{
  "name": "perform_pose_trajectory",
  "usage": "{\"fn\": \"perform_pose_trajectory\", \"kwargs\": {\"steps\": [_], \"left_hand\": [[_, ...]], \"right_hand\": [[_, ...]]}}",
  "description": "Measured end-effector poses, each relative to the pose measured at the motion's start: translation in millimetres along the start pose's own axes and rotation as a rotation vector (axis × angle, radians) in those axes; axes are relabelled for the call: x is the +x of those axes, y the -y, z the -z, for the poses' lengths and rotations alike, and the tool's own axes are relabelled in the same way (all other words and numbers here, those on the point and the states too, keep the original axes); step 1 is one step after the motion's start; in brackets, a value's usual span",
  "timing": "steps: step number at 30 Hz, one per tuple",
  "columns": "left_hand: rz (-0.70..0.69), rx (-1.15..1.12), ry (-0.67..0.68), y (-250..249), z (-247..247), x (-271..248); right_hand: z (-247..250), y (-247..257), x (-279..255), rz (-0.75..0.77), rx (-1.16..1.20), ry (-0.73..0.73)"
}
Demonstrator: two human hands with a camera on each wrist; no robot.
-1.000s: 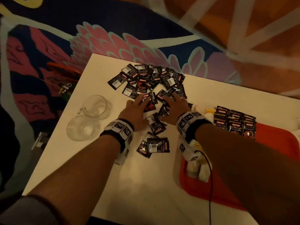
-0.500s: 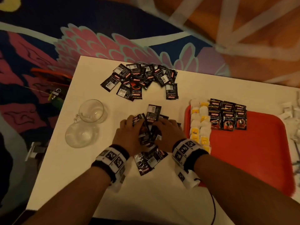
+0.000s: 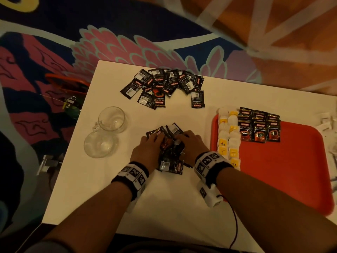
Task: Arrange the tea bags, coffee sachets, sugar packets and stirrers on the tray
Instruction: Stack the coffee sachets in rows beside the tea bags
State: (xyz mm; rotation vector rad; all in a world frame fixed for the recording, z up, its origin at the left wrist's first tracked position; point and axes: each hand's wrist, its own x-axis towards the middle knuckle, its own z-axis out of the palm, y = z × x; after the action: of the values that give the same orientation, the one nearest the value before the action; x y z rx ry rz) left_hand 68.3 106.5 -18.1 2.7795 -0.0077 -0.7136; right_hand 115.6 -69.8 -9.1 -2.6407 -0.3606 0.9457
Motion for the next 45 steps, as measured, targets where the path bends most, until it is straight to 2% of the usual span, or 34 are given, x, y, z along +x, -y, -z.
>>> {"fn": "perform_pose_trajectory", "kwargs": {"steps": [3,5,7,10,12,18,24,30,35,40,43,45], "left_hand": [[-0.052,0.001,-0.064,8.9,-1.6,-1.4],[-0.061,-0.103,-0.121,14.6,-0.9,-3.9],[-0.039,-0.263,-0.15,18.6,0.4,-4.8],[0.099,-0.343,-0.073,16.3,6.8,-0.1],[0.165,-0.337,-0.008,7.4,11.3,5.9],[0.258,-0.344,0.057,-31.1,12.5,23.3],[0.31,-0.454,0.092,-39.7,8.0,33.2],[0.206,-0.577,0.078,-36.5,11.4,37.2],[0.177,-0.66,0.113,-35.3,20.2,38.6],[0.13,-0.788,0.148,-31.1,26.1,39.9],[0.135,-0.919,0.158,-27.7,25.6,38.5],[0.149,-0.992,0.123,-23.4,23.7,37.1]], "right_hand": [[0.7,-1.1,-5.2,0.014,0.025,-0.016],[4.6,-2.5,-7.5,0.001,0.003,-0.051],[5.6,-7.0,-9.5,-0.074,0.013,-0.084],[-0.4,-8.8,-13.3,-0.265,0.113,-0.046],[-7.4,-2.2,-15.9,-0.339,0.138,-0.04],[-22.1,15.5,-9.9,-0.39,0.325,-0.124],[-22.3,21.6,-4.2,-0.383,0.729,-0.218],[-15.7,11.4,-5.3,-0.364,0.764,-0.33],[-10.0,6.6,1.4,-0.319,0.784,-0.298],[-10.5,8.9,1.7,-0.173,0.839,-0.308],[-11.5,6.0,0.1,-0.09,0.951,-0.283],[-10.7,0.2,-1.3,-0.09,1.04,-0.22]]}}
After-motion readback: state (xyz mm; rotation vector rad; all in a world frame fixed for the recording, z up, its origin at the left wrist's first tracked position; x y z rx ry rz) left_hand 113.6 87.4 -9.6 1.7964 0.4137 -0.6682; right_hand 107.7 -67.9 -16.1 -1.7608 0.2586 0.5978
